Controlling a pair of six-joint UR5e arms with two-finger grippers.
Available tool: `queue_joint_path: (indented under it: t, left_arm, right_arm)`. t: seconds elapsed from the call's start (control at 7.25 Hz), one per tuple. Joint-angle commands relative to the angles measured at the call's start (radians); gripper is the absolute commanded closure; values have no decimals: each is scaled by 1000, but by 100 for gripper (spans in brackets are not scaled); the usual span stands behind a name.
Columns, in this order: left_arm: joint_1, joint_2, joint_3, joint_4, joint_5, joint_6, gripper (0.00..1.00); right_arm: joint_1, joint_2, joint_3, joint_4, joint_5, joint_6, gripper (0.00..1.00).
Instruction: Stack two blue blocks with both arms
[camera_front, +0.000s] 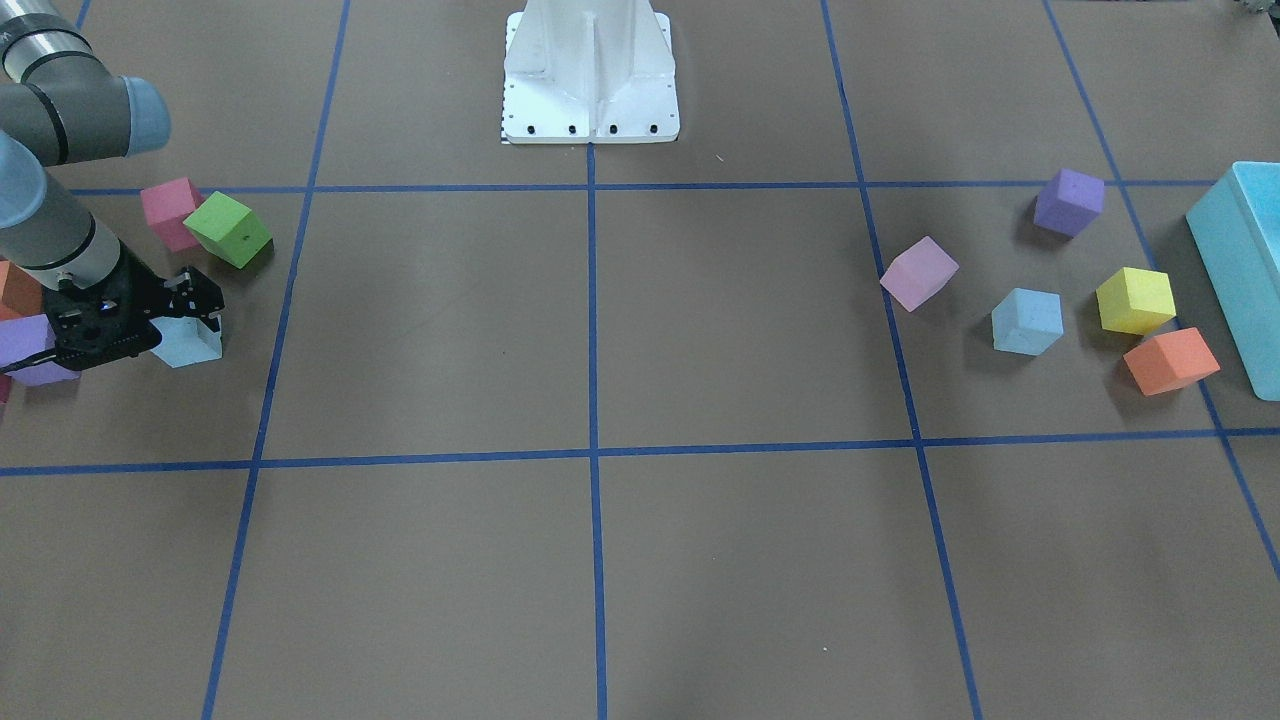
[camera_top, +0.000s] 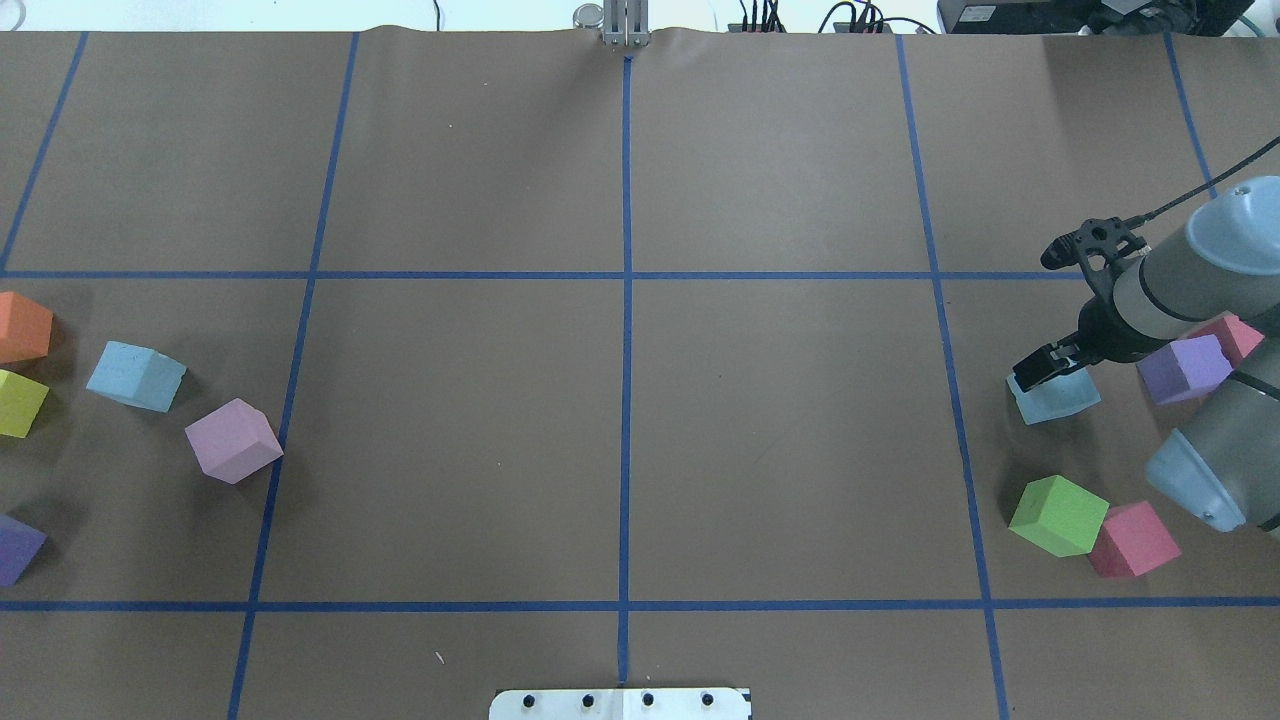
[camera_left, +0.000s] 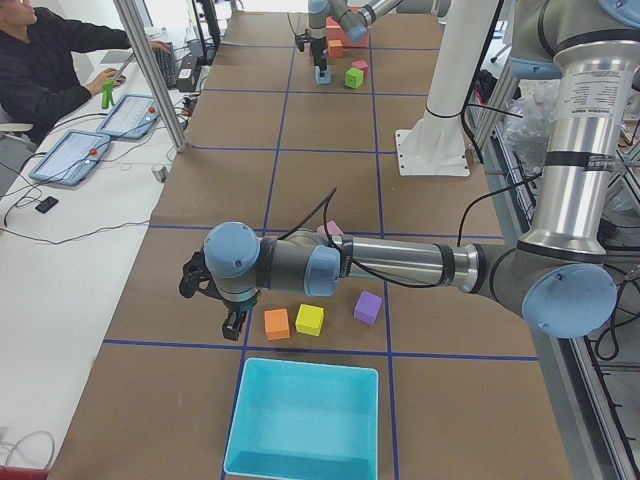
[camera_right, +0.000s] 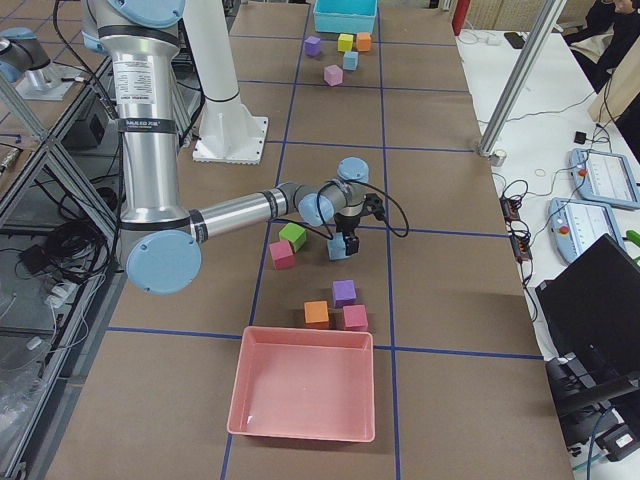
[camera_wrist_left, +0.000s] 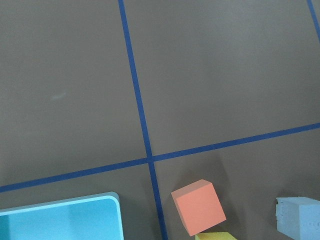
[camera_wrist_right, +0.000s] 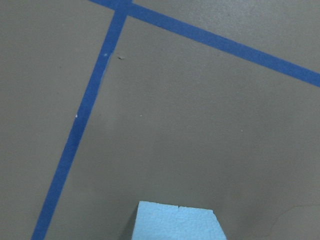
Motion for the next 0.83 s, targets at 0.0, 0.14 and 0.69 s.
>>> queue_joint_path:
  t: [0.0,0.14,0.69]
  left_arm:
    - [0,0,0,0,0,0,2]
    - [0,0,2,0,0,0,2]
    - [0,-2,2,0,0,0,2]
  right_arm:
    - [-12,0,0,1,-1,9,0]
    - [-18,-1,-2,1,-2,8,7]
    - [-26,0,-3,1,-2,9,42]
